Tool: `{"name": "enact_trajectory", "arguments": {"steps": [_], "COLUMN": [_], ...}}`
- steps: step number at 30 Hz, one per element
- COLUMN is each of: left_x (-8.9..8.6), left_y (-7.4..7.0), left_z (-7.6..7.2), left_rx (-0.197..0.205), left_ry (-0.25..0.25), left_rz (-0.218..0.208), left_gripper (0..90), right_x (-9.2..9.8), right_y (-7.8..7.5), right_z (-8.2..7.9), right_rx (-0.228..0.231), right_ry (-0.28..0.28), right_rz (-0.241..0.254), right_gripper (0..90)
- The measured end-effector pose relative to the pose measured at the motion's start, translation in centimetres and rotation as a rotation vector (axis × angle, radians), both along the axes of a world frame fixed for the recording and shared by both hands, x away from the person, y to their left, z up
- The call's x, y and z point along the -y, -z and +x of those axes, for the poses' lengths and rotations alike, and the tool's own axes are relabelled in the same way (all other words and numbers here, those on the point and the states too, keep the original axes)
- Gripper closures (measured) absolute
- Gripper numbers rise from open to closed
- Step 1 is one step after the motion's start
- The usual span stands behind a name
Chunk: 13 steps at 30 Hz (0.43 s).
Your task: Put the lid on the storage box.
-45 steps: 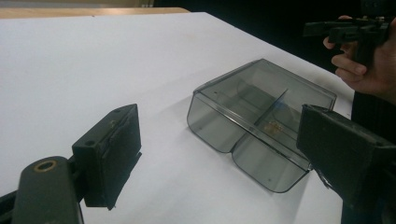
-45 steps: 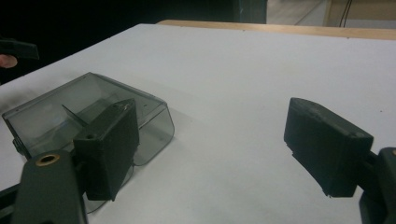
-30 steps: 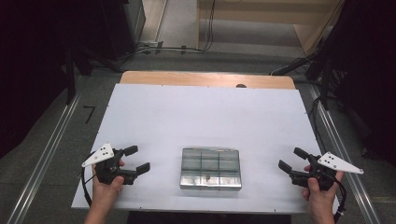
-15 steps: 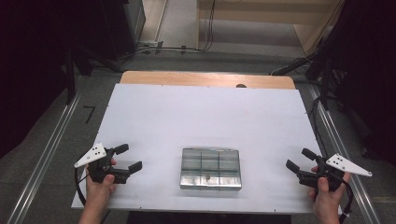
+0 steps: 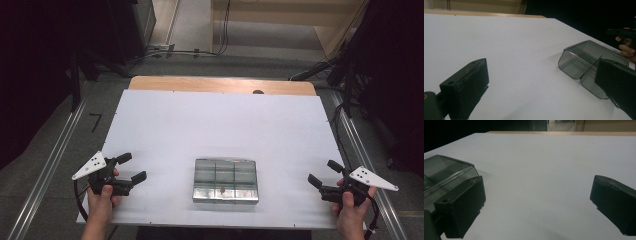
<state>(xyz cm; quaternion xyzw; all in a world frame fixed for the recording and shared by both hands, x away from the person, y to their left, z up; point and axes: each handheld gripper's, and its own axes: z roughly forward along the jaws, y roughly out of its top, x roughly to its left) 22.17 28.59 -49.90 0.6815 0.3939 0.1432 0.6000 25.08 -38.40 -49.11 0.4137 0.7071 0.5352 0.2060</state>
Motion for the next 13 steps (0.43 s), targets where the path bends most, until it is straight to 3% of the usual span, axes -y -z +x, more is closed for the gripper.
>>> {"name": "enact_trajectory", "arguments": {"steps": [2, 6, 13], "left_x": [0.14, 0.24, 0.29], "left_y": [0.16, 0.19, 0.23], "left_z": [0.06, -0.07, -0.01], "left_rx": [-0.001, 0.009, 0.010], "left_ry": [-0.001, 0.002, 0.004], "left_rz": [0.003, 0.008, 0.010], "left_gripper": [0.0, 0.0, 0.0], "right_x": [-0.11, 0.14, -0.23], "right_y": [0.19, 0.16, 0.25], "right_z": [0.01, -0.12, 0.00], "right_rx": [0.004, 0.009, -0.002], "right_ry": [0.009, 0.000, -0.003], "right_rz": [-0.009, 0.018, -0.005], "right_gripper": [0.0, 0.0, 0.0]}}
